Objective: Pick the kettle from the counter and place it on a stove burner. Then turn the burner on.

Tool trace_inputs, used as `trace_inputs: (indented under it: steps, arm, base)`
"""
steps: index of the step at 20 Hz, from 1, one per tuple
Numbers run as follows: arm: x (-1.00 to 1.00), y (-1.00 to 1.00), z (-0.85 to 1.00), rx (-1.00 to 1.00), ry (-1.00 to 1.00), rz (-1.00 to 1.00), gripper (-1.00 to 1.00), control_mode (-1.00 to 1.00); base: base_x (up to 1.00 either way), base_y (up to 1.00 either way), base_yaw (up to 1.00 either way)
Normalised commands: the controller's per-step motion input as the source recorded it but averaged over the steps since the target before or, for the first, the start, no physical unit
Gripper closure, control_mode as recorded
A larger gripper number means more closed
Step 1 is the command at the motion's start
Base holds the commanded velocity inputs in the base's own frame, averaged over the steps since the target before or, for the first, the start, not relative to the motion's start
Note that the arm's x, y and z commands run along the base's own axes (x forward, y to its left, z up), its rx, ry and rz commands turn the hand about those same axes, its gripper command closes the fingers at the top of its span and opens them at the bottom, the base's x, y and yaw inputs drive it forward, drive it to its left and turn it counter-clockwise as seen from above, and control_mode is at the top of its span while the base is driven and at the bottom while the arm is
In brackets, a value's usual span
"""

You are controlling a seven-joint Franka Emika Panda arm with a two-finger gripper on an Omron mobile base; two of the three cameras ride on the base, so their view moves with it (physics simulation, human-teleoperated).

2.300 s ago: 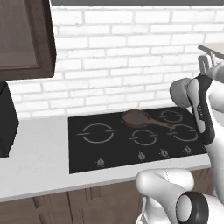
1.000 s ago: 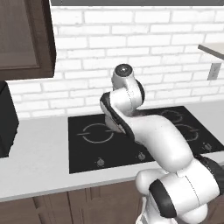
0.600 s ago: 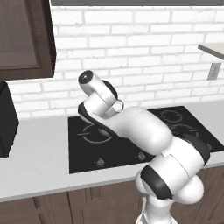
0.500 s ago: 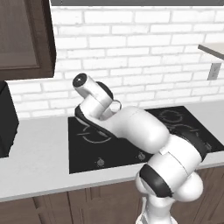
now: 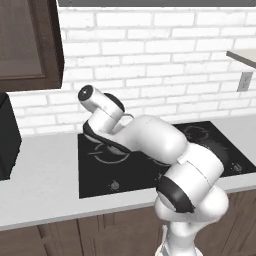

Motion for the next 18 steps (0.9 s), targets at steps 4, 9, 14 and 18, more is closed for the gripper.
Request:
trace_inputs:
  steps: [4, 9, 14, 18]
  arm:
    - [0.09, 0.21, -0.26, 0.05, 0.00, -0.02, 1.00, -1.00]
    - [0.04, 0.14, -0.43, 0.03, 0.00, -0.01, 1.00, -1.00]
    - [0.00, 0.14, -0.47, 0.00, -0.02, 0.00, 1.00, -1.00]
    - [0.09, 0.05, -0.17, -0.04, -0.07, 0.00, 1.00, -1.00]
  base:
    - [0.00, 0.00, 0.00]
    - [0.00, 0.00, 0.00]
    - [0.00, 0.00, 0.00]
    - [0.00, 0.00, 0.00]
